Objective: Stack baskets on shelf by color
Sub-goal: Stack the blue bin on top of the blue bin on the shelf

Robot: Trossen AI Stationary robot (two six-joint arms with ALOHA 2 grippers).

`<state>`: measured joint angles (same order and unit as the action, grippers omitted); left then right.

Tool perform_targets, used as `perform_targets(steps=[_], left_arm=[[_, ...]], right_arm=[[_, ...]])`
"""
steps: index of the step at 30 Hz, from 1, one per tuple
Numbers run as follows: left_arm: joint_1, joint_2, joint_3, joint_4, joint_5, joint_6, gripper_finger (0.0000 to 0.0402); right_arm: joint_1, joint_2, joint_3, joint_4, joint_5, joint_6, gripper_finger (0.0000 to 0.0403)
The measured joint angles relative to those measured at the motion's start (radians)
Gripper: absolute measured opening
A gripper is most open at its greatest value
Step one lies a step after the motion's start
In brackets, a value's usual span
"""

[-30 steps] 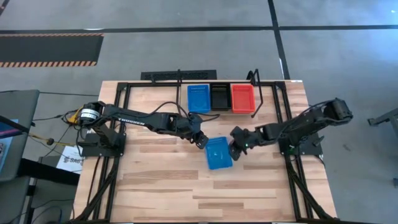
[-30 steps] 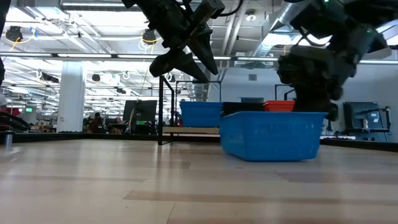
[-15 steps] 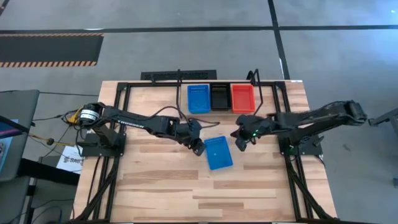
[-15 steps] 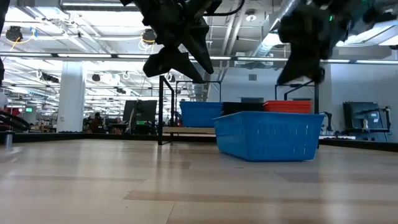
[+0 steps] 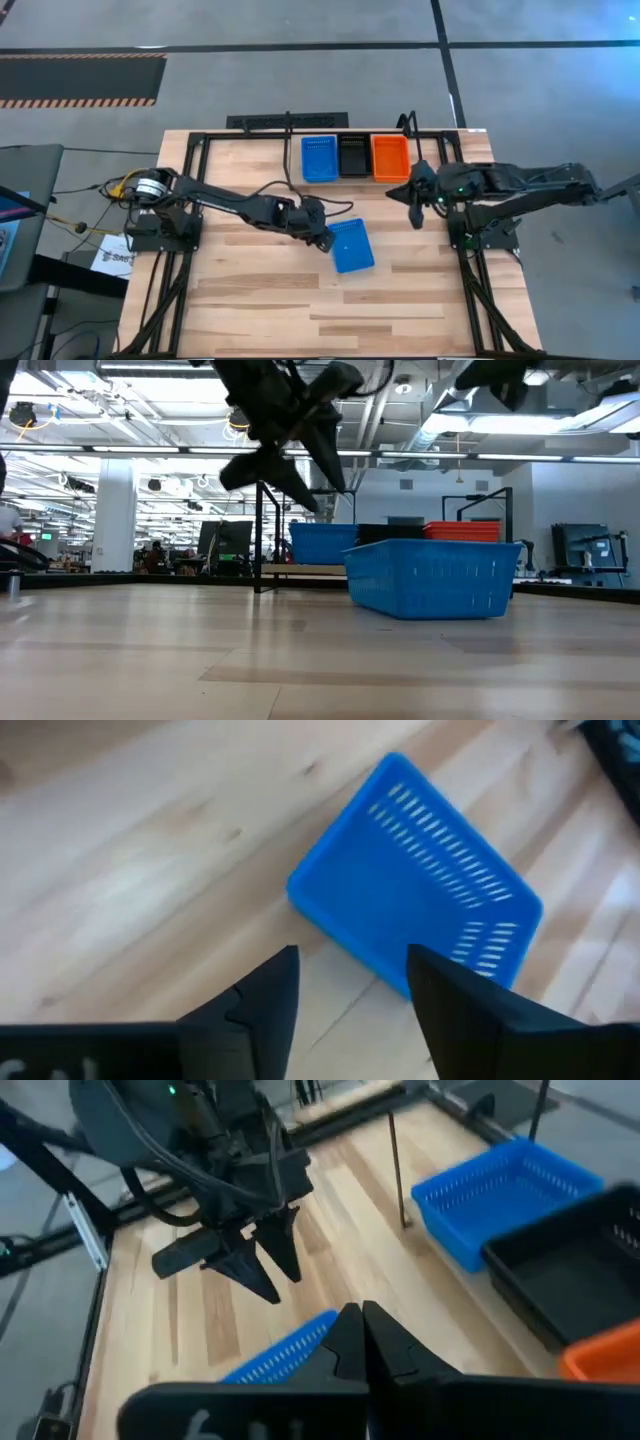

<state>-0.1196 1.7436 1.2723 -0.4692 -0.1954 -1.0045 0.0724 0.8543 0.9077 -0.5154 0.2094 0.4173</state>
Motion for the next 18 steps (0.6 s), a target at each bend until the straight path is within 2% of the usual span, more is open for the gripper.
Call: perform_targets(steps=[4,7,9,14,18], left_arm=[[0.003,0.042,0.0,0.043,0.072,-0.033,0.0188],[0.003,0.044,-0.001,0.07,0.092,-0.044,0.0191],[0.003,0.043,-0.001,0.079,0.091,-0.044,0.0191],[0.013,0.032,0.008,0.081,0.093,-0.029,0.0191],[0.022,0.033,0.008,0.076,0.115,-0.008,0.0191]], right_arm=[[0.036,0.004,0.004,-0.172,-0.01,0.081,0.0001],[0.098,0.066,0.001,-0.343,-0.008,0.185,0.0001],[0.15,0.115,-0.02,-0.382,-0.007,0.244,0.0001],[0.283,0.269,-0.146,-0.192,-0.028,0.352,0.0001],[0.326,0.401,-0.191,-0.085,-0.029,0.422,0.0001]])
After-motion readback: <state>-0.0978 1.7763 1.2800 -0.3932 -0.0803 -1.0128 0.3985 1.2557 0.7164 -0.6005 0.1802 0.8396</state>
